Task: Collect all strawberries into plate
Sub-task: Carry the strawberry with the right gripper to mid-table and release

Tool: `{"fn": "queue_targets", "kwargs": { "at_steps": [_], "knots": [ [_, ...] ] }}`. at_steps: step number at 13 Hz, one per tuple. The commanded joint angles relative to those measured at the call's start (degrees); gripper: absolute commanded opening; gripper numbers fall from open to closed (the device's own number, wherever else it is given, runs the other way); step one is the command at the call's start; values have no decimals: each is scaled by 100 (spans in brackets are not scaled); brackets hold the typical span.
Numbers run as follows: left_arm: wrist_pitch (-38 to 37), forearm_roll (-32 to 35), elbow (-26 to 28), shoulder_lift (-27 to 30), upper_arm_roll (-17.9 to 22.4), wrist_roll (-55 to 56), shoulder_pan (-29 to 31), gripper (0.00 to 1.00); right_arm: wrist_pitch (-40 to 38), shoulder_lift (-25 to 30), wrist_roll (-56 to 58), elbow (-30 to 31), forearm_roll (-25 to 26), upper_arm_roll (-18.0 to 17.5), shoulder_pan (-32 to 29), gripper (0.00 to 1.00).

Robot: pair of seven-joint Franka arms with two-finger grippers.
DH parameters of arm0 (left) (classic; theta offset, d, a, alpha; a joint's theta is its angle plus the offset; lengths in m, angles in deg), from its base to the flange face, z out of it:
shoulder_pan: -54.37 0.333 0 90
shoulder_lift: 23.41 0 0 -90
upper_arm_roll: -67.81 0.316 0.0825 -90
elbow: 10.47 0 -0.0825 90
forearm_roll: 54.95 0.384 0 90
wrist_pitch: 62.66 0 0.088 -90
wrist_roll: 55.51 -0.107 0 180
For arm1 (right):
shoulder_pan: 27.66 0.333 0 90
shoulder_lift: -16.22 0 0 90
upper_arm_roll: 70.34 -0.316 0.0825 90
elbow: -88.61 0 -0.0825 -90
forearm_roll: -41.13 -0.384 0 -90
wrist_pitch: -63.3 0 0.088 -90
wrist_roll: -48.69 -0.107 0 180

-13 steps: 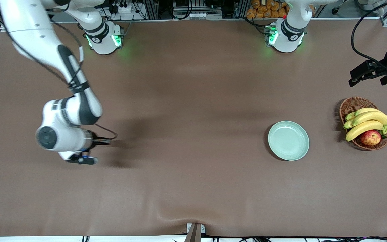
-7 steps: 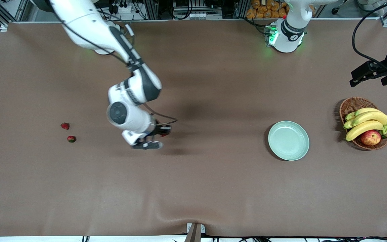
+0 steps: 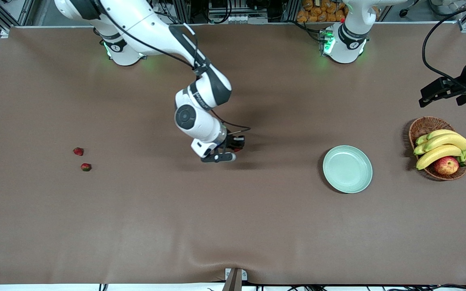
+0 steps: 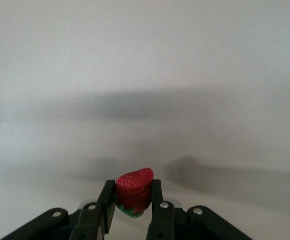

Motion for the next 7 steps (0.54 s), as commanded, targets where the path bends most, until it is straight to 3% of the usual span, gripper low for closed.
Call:
{"fn": "queue_targets", "kwargs": {
  "at_steps": [1, 3, 4, 5, 7],
  "knots": [
    [62, -127, -40, -19, -39, 42, -3, 100, 270, -522, -508, -563, -196, 100, 315, 19],
    [80, -127, -40, -98, -57, 42, -20, 100, 517, -628, -526, -563, -213, 117, 386, 27],
    [132, -135, -23, -124, -66, 51, -47, 100, 527, -663, -526, -563, -204, 117, 386, 42],
    [133, -135, -22, -151, -74, 51, -90, 100, 535, -664, -526, -563, -204, 117, 386, 63],
    [141, -118, -22, -265, -101, 60, -152, 100, 527, -602, -535, -563, -222, 117, 334, 87]
  ]
}}
